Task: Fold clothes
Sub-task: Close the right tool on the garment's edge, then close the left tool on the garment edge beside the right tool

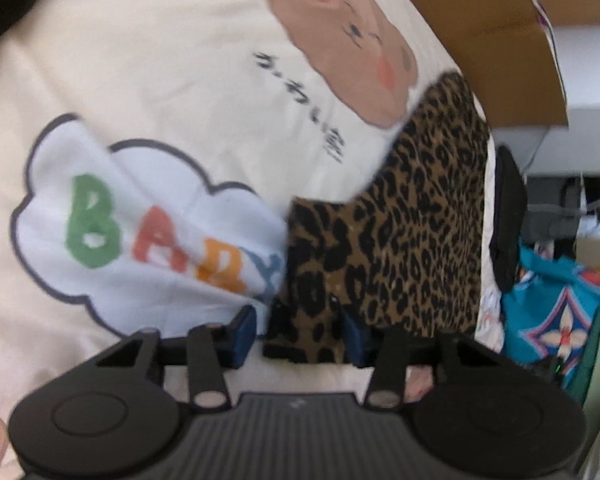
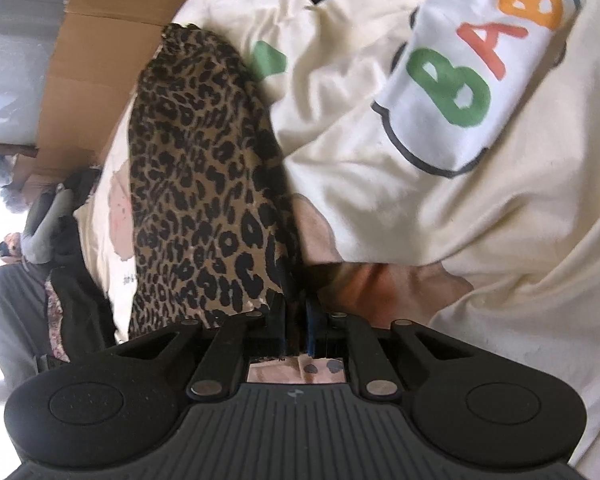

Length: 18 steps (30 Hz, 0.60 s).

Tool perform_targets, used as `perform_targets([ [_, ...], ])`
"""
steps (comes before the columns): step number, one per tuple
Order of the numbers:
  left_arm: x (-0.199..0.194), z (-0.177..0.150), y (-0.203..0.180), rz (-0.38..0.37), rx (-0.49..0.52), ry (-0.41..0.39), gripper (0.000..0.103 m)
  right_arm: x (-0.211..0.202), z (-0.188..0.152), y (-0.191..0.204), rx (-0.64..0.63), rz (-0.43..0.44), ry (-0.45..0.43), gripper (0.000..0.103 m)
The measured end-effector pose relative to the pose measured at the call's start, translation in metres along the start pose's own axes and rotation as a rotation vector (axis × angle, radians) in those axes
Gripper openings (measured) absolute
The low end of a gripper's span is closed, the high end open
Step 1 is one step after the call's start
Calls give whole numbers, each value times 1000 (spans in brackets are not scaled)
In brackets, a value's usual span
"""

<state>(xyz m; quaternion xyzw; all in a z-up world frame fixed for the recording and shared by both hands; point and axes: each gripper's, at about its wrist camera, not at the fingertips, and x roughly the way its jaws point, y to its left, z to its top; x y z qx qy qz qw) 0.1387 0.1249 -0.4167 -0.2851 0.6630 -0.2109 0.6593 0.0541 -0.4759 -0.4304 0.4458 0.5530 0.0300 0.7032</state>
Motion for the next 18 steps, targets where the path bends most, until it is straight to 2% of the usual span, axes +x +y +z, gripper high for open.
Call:
perform_targets([
  [3,0,-2,14,-42,-54,-20,48,1,-1,2,11,-30,-3,10],
  [6,6,-2,16,-62,-41,-11,48,1,-2,6,20,-54,-5,11],
  [15,24,2,27,-214,-112,26,48,-1,-6,13,28,-104,1,15],
  [18,22,0,29,-297,-137,34,41,-2,-7,14,26,-114,4,18],
])
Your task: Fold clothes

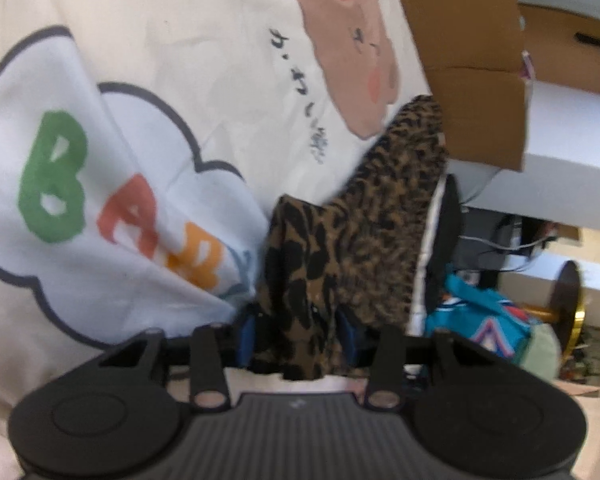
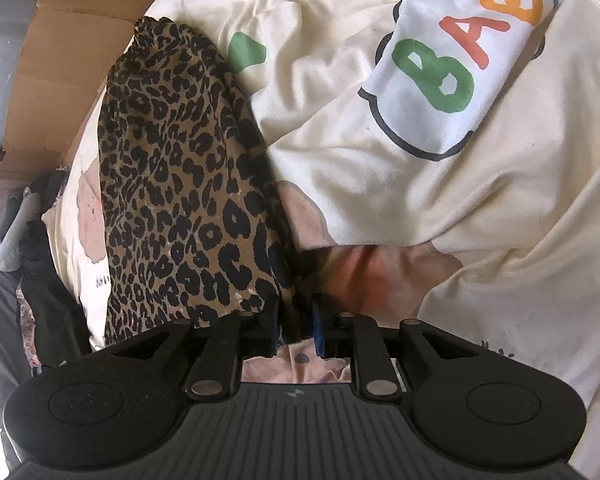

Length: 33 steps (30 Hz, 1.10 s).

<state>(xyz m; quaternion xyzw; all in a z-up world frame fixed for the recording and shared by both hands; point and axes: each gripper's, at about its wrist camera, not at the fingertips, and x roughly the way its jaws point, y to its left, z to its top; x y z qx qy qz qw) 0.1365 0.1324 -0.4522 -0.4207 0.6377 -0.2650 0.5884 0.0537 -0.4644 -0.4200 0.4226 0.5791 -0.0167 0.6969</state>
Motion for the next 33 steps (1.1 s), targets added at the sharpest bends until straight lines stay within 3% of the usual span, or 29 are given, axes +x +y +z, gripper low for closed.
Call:
perform_targets([
  [5,-5,-3,-3,-50,-9,-5,41,-4,-1,-4,22,23,-21,22],
  [9,-6,-2,1,-62,-51,-39,41,-6,-1,-13,75,71,-57,36],
  [11,-2,-2,0,-43,-50,-35,40,-3,-2,-15,81,81,-56,39],
  [13,2,-4,1,-24,-56,-28,18,-1,-3,-17,86,93,-52,44],
  [16,2,-3,1,14,-65,-25,13,0,-3,-21,97,111,-57,47],
  [21,-3,2,-10,101,-13,-25,10,0,-2,-29,136,161,-77,48],
  [24,-6,6,-20,150,24,-26,10,-1,-2,-33,141,195,-89,57],
  [33,3,6,-29,245,56,-7,10,8,2,-37,130,308,-62,57],
])
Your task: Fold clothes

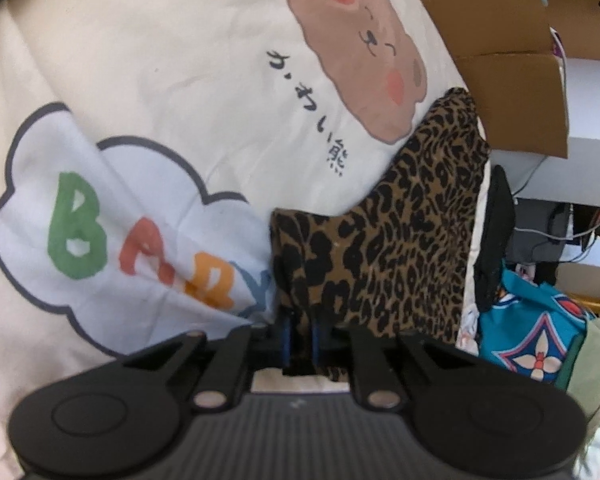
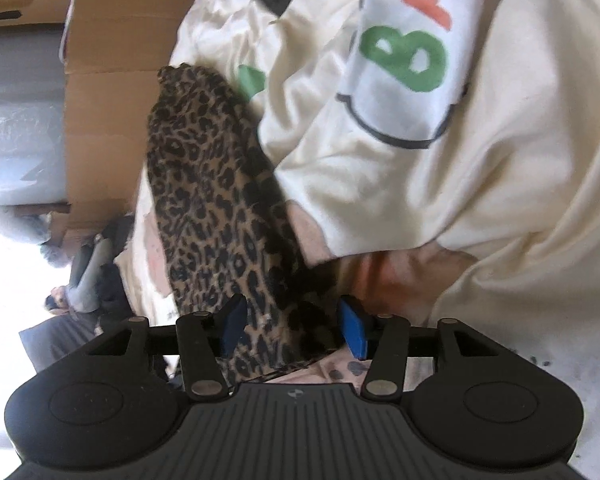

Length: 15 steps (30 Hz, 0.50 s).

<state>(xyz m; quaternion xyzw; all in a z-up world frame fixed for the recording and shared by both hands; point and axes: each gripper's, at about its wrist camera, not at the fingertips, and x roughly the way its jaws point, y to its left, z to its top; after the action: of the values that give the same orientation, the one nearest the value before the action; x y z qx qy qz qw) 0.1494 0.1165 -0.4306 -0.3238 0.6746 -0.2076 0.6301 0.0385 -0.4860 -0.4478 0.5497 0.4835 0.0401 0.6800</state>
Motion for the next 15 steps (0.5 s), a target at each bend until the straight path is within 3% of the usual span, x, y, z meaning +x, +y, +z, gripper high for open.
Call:
perform_targets([
  [10,3,-2,-3,32,3,2,10,20,11,0,-30,19,74,56],
  [12,2,-2,-4,35,5,1,10,26,10,2,-39,13,89,51],
  [14,1,-3,-4,37,4,3,10,30,9,4,-43,15,109,24],
  [15,0,-4,-6,38,15,9,9,31,9,4,-37,31,125,16],
])
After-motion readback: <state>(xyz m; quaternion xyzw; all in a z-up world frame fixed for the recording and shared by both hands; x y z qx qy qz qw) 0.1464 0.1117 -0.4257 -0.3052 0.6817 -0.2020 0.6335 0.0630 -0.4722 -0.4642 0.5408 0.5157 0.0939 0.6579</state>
